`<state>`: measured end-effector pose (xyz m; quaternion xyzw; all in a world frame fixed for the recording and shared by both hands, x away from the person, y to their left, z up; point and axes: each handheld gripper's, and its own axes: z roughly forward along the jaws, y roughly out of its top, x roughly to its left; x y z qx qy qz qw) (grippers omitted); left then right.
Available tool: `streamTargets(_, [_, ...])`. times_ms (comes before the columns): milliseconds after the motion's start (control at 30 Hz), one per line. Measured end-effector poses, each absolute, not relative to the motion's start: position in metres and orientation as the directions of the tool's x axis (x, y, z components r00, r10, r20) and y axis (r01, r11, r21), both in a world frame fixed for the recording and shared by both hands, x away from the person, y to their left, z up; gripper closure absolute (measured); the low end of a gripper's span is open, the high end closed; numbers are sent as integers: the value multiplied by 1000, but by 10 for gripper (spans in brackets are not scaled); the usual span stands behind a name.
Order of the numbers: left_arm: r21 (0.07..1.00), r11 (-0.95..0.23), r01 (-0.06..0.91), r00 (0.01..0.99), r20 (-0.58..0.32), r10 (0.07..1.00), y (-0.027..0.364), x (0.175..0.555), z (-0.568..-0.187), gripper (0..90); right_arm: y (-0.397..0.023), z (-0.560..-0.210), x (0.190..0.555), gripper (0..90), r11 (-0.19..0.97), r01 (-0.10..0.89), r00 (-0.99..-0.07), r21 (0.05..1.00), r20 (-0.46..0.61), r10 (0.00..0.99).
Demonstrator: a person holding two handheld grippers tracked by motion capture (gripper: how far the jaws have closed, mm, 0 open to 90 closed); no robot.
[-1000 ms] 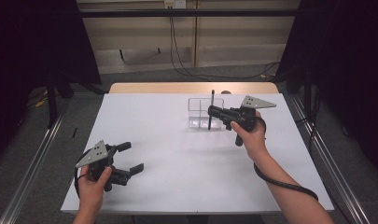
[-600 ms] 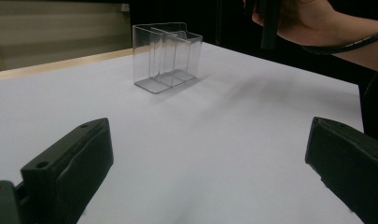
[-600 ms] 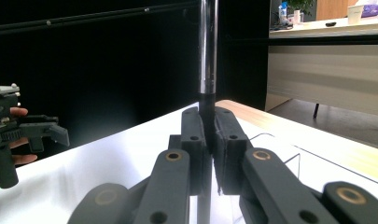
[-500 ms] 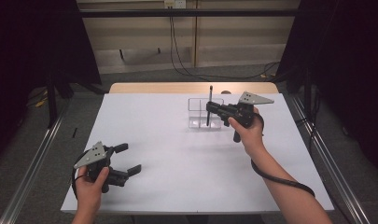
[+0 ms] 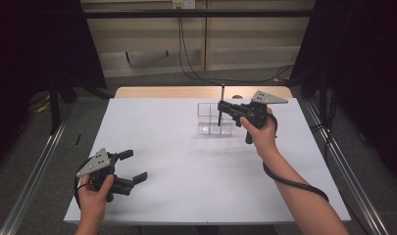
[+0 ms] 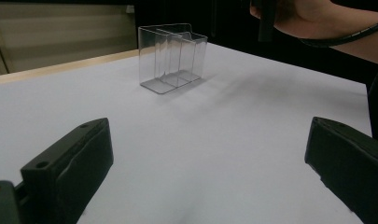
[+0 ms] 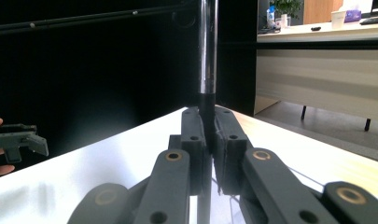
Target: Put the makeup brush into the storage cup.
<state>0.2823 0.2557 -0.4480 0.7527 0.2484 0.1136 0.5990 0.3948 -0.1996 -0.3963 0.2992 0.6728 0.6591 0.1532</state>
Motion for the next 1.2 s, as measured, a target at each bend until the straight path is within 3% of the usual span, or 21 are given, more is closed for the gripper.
streamTargets(1200, [959, -186, 216, 860, -96, 501, 256, 282, -447, 9, -194, -388, 414, 840, -36, 164, -699, 986, 142, 701])
